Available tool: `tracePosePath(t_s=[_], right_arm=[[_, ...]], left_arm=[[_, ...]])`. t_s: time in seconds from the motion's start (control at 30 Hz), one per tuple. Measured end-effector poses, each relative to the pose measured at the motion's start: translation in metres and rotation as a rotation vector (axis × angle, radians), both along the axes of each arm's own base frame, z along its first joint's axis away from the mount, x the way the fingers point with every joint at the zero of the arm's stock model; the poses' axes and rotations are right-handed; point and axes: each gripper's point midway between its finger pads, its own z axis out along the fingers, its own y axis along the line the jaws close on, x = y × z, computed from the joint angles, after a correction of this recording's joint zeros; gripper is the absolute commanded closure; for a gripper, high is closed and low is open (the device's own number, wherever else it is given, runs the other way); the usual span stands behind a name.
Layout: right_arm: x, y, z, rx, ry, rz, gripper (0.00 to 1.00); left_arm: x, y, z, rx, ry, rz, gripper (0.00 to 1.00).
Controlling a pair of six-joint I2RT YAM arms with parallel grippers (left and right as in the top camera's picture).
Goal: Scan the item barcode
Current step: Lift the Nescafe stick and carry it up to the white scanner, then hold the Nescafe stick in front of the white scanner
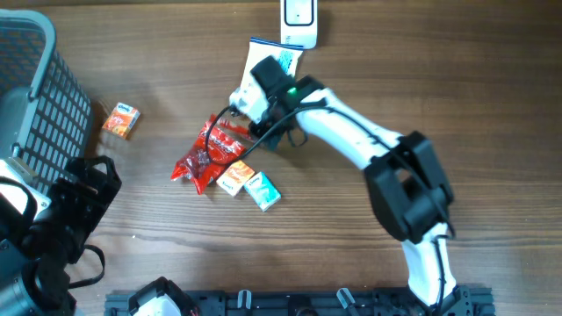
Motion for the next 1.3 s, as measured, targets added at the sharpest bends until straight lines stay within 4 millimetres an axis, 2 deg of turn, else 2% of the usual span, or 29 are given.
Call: tracePosePath(t_s=[0.03,0.2,0.23,0.27,0.47,0.6,0.73,0.87,1.03,1.17,1.3], right_arm=[[0.004,-0.004,0.014,0.054,0.019,-0.01,0.96],[0.014,-0.019,0.053,0.301,0.147,-0.033,0.96],[0.018,-0.025,0.062,0.365,0.179,-0.04,0.96],[0.032,-0.047,0.082,0.509,0.241,-0.069,0.96],[0.049,-0.09,0.124,0.772,0.356,-0.124,0.96],[0.059,-0.119,0.143,0.89,0.411,-0.167,0.96],[0.06,-0.13,0.16,0.977,0.469,-0.169,0.96],[0.059,-0.132,0.17,1.02,0.543,-0.181,0.96],[0.058,-0.132,0.172,1.023,0.623,-0.218,0.96],[0.062,-0.132,0.167,1.014,0.679,-0.253,0.96],[0.075,-0.13,0.155,1.007,0.722,-0.281,0.96]], left_arm=[[0.0,0.0,0.0,0.0,0.0,0.0,0.0],[0.0,0.0,0.0,0.0,0.0,0.0,0.0],[0.0,0.0,0.0,0.0,0.0,0.0,0.0],[0.0,0.0,0.0,0.0,0.0,0.0,0.0],[0.0,0.0,0.0,0.0,0.0,0.0,0.0],[0.0,0.0,0.0,0.0,0.0,0.0,0.0],[0.0,0.0,0.0,0.0,0.0,0.0,0.0],[0.0,0.0,0.0,0.0,0.0,0.0,0.0],[0.0,0.0,0.0,0.0,0.0,0.0,0.0],[0.0,0.0,0.0,0.0,0.0,0.0,0.0],[0.0,0.0,0.0,0.0,0.0,0.0,0.0]])
